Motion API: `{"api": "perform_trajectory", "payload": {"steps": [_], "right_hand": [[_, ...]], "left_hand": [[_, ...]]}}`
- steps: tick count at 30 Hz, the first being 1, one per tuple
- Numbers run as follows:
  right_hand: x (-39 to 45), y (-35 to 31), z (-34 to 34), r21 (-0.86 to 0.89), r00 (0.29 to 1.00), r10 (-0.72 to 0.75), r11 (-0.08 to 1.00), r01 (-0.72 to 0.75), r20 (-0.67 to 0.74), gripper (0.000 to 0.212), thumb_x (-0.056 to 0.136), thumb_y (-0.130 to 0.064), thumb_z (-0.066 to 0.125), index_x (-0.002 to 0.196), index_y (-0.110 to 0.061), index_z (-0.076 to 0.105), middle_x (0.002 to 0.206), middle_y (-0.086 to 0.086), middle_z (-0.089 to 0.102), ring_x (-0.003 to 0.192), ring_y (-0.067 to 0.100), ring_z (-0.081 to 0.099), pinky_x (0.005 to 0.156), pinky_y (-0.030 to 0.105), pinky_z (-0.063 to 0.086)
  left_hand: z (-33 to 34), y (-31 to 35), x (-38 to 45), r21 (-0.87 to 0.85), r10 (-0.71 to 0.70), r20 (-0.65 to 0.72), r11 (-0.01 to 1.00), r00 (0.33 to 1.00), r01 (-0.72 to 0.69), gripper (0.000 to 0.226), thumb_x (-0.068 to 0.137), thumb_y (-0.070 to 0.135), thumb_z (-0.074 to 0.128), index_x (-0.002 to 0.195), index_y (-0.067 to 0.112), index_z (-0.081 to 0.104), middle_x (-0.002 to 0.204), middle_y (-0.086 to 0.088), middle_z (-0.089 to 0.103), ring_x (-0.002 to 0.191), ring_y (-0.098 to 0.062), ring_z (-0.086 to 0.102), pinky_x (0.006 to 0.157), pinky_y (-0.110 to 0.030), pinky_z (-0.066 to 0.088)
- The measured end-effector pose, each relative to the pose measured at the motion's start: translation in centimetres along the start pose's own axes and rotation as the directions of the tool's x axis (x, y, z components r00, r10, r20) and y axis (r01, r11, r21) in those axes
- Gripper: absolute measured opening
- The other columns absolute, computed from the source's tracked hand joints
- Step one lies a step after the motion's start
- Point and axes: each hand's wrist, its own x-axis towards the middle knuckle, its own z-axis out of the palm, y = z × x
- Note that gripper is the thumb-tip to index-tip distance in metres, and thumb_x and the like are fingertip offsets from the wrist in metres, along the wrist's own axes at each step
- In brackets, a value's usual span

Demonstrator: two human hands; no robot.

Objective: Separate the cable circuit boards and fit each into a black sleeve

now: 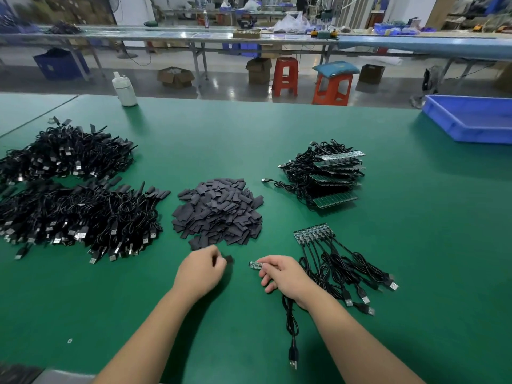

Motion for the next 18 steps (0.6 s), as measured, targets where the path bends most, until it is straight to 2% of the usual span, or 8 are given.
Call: {"api": "perform_trajectory", "payload": {"steps": [3, 5, 7, 8, 11, 13, 16, 18], "right_hand": [[0.04, 0.06, -0.05, 0.018, 1.000, -0.003, 1.000, 0.003, 0.006, 0.023, 0.103, -0.008, 0.046, 0.115, -0.015, 0.064, 0.083, 0.005, 0.063, 0.062, 0.010, 0.061, 0.063, 0.025, 0.055], [0.09, 0.07, -0.07, 0.017, 1.000, -0.004, 1.000, 0.003, 0.007, 0.023, 0.103, -0.008, 0.046, 0.113, -0.017, 0.064, 0.082, 0.004, 0.063, 0.062, 0.010, 0.061, 0.062, 0.025, 0.055], [0.09, 0.05, -0.03, 0.004, 1.000, -0.002, 1.000, 0.002, 0.009, 0.023, 0.103, -0.009, 0.046, 0.112, -0.018, 0.065, 0.081, 0.003, 0.064, 0.060, 0.010, 0.061, 0.061, 0.024, 0.055], [0.07, 0.04, -0.02, -0.001, 1.000, -0.002, 1.000, 0.002, 0.010, 0.023, 0.103, -0.009, 0.046, 0.111, -0.019, 0.065, 0.081, 0.003, 0.064, 0.060, 0.009, 0.061, 0.061, 0.024, 0.055], [0.01, -0.02, 0.04, -0.001, 1.000, -0.002, 1.000, 0.002, 0.009, 0.023, 0.103, -0.010, 0.046, 0.112, -0.019, 0.065, 0.080, 0.002, 0.064, 0.060, 0.009, 0.061, 0.062, 0.024, 0.055], [-0.05, -0.08, 0.03, -0.003, 1.000, -0.004, 1.000, 0.004, 0.009, 0.023, 0.103, -0.010, 0.046, 0.111, -0.020, 0.065, 0.080, 0.002, 0.063, 0.060, 0.010, 0.061, 0.062, 0.024, 0.055], [-0.11, -0.14, -0.04, -0.005, 1.000, -0.001, 1.000, 0.001, 0.011, 0.023, 0.104, -0.010, 0.045, 0.111, -0.020, 0.065, 0.079, 0.003, 0.063, 0.059, 0.010, 0.061, 0.062, 0.023, 0.054], [-0.12, -0.15, -0.05, -0.002, 1.000, 0.000, 1.000, 0.000, 0.012, 0.023, 0.104, -0.010, 0.045, 0.111, -0.020, 0.065, 0.080, 0.003, 0.063, 0.059, 0.010, 0.061, 0.062, 0.023, 0.054]], "left_hand": [[0.88, 0.29, -0.73, 0.104, 0.080, 0.005, 0.991, 0.997, -0.080, 0.026, 0.092, 0.046, 0.056, 0.076, 0.026, 0.054, 0.068, 0.009, 0.058, 0.067, -0.016, 0.057, 0.059, -0.029, 0.046], [0.75, 0.35, -0.52, 0.041, 0.094, -0.015, 0.995, 0.995, -0.093, 0.020, 0.091, 0.041, 0.063, 0.080, 0.024, 0.059, 0.072, 0.007, 0.061, 0.074, -0.018, 0.059, 0.064, -0.029, 0.045], [0.60, 0.38, -0.28, -0.004, 0.137, -0.009, 0.991, 0.991, -0.137, 0.010, 0.092, 0.029, 0.065, 0.094, 0.020, 0.070, 0.087, 0.004, 0.069, 0.088, -0.019, 0.063, 0.075, -0.028, 0.047], [0.60, 0.40, -0.31, -0.004, 0.180, 0.009, 0.984, 0.984, -0.180, 0.013, 0.093, 0.025, 0.064, 0.102, 0.020, 0.073, 0.094, 0.002, 0.069, 0.093, -0.019, 0.063, 0.080, -0.027, 0.046], [0.64, 0.65, -0.61, -0.035, 0.254, 0.056, 0.967, 0.966, -0.252, 0.018, 0.095, 0.022, 0.063, 0.108, 0.021, 0.076, 0.096, 0.002, 0.062, 0.087, -0.015, 0.059, 0.075, -0.020, 0.040], [0.60, 0.67, -0.57, -0.051, 0.272, 0.090, 0.962, 0.958, -0.268, 0.023, 0.096, 0.022, 0.062, 0.115, 0.018, 0.073, 0.099, 0.002, 0.058, 0.082, -0.013, 0.055, 0.076, -0.020, 0.041], [0.77, 0.60, -0.67, 0.052, 0.336, 0.206, 0.934, 0.919, -0.353, 0.028, 0.098, 0.018, 0.057, 0.124, 0.017, 0.065, 0.108, 0.001, 0.051, 0.099, -0.017, 0.053, 0.085, -0.022, 0.039], [0.74, 0.51, -0.94, 0.107, 0.338, 0.261, 0.921, 0.904, -0.375, 0.024, 0.099, 0.016, 0.051, 0.122, 0.018, 0.061, 0.109, 0.002, 0.047, 0.095, -0.013, 0.051, 0.079, -0.020, 0.037]]}}
